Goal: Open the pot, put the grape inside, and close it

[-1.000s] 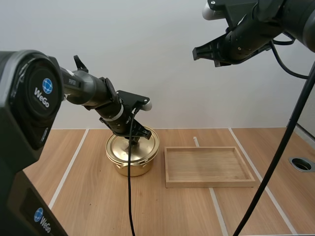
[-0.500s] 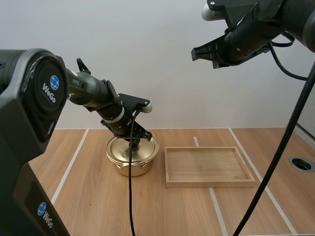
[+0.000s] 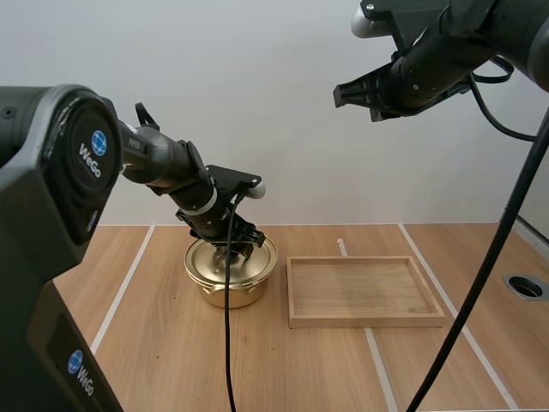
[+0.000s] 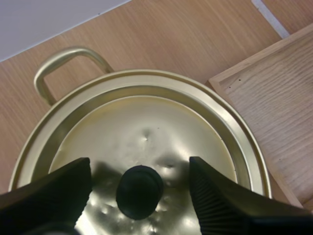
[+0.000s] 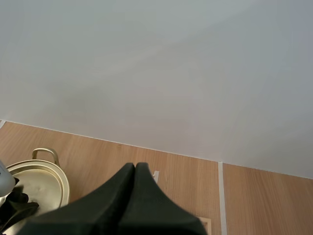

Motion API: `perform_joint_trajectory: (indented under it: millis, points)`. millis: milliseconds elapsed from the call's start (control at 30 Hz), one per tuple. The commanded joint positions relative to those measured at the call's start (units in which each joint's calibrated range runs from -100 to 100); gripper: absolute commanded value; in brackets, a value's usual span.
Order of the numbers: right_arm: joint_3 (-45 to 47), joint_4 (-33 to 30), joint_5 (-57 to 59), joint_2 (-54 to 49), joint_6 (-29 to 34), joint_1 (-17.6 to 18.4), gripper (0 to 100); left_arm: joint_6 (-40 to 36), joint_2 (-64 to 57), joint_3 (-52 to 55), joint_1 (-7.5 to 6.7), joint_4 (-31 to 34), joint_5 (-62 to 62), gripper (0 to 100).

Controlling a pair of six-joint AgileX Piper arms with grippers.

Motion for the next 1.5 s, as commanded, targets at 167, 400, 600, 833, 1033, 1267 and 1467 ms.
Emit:
perform_joint_trajectory:
  millis: [167, 400, 600, 833, 1033, 1267, 1467]
  points:
    - [0.0, 0.1, 1.0, -0.8, 0.4, -0.2, 0, -1.8, -1.7, -7.5, -0.06, 0.0, 9.3, 100]
    - [0.0, -0.2, 1.4, -0.8, 0.4, -0.2, 0, -2.4, -8.1, -12.6, -0.06, 0.1, 12.8, 100]
    - [0.0, -0.2, 1.4, -0.8, 0.4, -0.2, 0, -4.0, -15.2, -18.0, 0.08, 3.2, 13.8, 100]
    - [0.0, -0.2, 1.4, -0.8, 0.4, -0.2, 0, -6.7, -23.4, -21.9, 0.08, 7.9, 14.1, 94]
    - [0.0, -0.2, 1.4, -0.8, 0.4, -0.2, 0, -8.6, -30.2, -22.3, 0.08, 9.5, 13.5, 48]
    - [0.0, -0.2, 1.4, -0.8, 0.4, -0.2, 0, -9.3, -36.2, -22.3, 0.08, 11.3, 13.0, 0]
    - [0.0, 0.1, 1.4, -0.8, 0.4, -0.2, 0, -9.3, -40.9, -22.3, 0.08, 11.3, 12.7, 0]
